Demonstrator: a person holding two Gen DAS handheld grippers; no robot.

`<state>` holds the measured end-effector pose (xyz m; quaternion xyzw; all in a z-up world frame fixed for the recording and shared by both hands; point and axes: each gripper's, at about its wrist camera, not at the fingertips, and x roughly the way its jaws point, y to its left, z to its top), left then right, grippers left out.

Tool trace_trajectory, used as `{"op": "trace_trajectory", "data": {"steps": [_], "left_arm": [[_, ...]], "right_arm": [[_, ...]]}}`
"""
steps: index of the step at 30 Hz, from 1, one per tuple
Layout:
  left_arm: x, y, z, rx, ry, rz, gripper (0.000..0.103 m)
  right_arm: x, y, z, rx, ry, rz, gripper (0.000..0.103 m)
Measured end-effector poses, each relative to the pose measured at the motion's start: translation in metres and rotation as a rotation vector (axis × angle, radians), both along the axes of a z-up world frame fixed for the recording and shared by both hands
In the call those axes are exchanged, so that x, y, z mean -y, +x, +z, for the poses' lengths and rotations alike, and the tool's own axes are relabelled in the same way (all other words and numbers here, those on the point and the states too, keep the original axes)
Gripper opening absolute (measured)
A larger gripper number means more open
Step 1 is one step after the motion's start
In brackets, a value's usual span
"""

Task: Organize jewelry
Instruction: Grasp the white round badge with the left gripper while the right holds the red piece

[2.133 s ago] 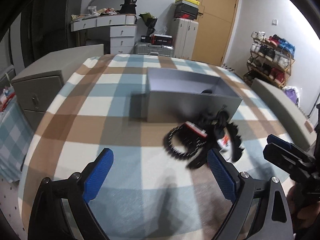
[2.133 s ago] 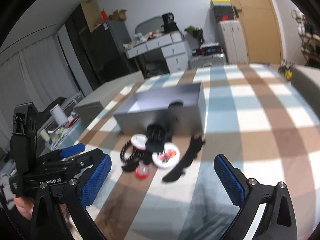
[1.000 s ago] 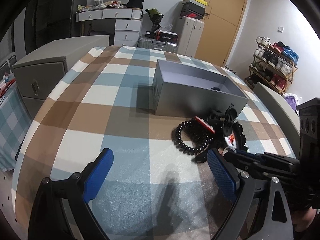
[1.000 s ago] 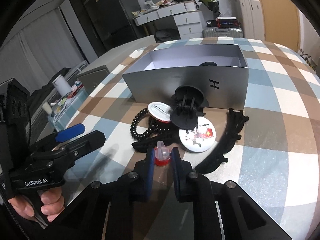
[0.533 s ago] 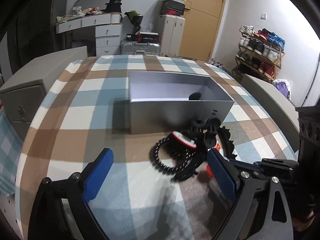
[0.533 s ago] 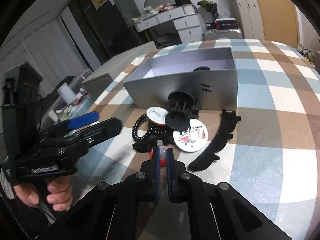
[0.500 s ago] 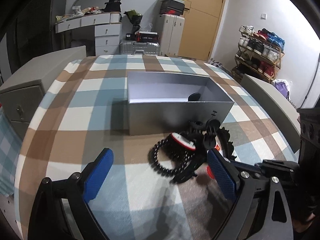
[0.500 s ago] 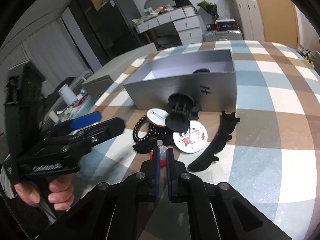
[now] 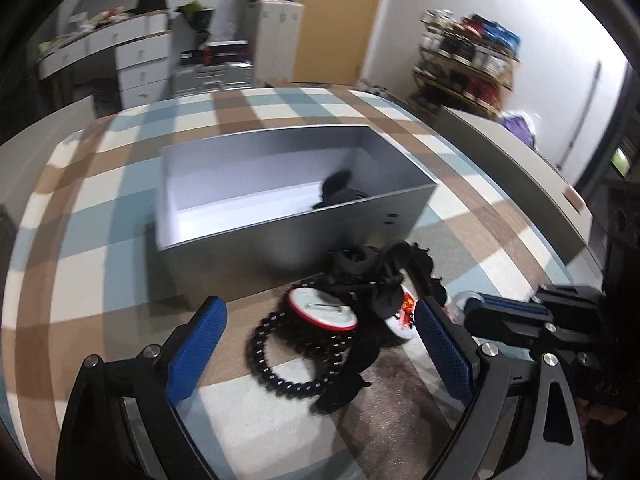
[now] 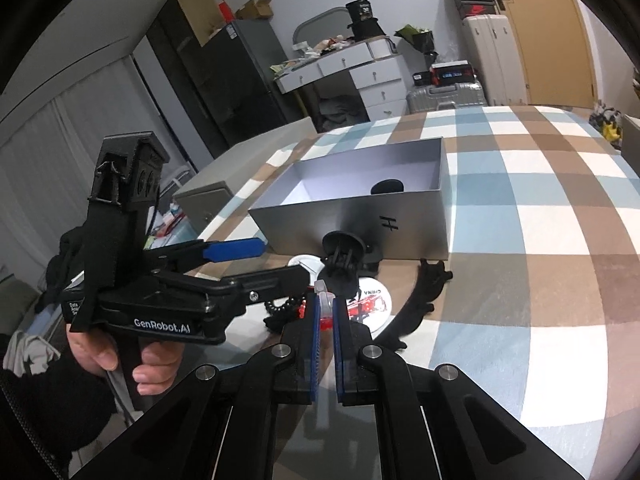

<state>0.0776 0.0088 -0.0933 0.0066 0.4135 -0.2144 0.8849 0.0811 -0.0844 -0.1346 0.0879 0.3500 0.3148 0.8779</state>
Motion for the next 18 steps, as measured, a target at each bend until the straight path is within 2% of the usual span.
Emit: {"op": "trace_trajectory", "data": {"steps": [4, 6, 13, 18], "left_arm": [[0.007, 0.002, 0.001, 0.026, 0.040, -0.073, 0.092], [0.006, 0.005, 0.001, 0.040, 0.029, -0.104, 0.092], [-0.001, 0.015, -0.004, 0.009, -0.031, -0.215, 0.092], [0.001, 0.012, -0.002, 0.033, -0.033, -0.275, 0.090]], "right_arm": [[0.005, 0.002, 0.000, 0.000, -0.004, -0.010, 0.005], [0.009, 0.004, 0.000, -0.005, 0.004, -0.024, 0.005], [0.018, 0.010, -0.002, -0.024, 0.012, -0.046, 0.005], [0.017, 0.014, -0.005, -0.035, 0.008, -0.051, 0.005]]}}
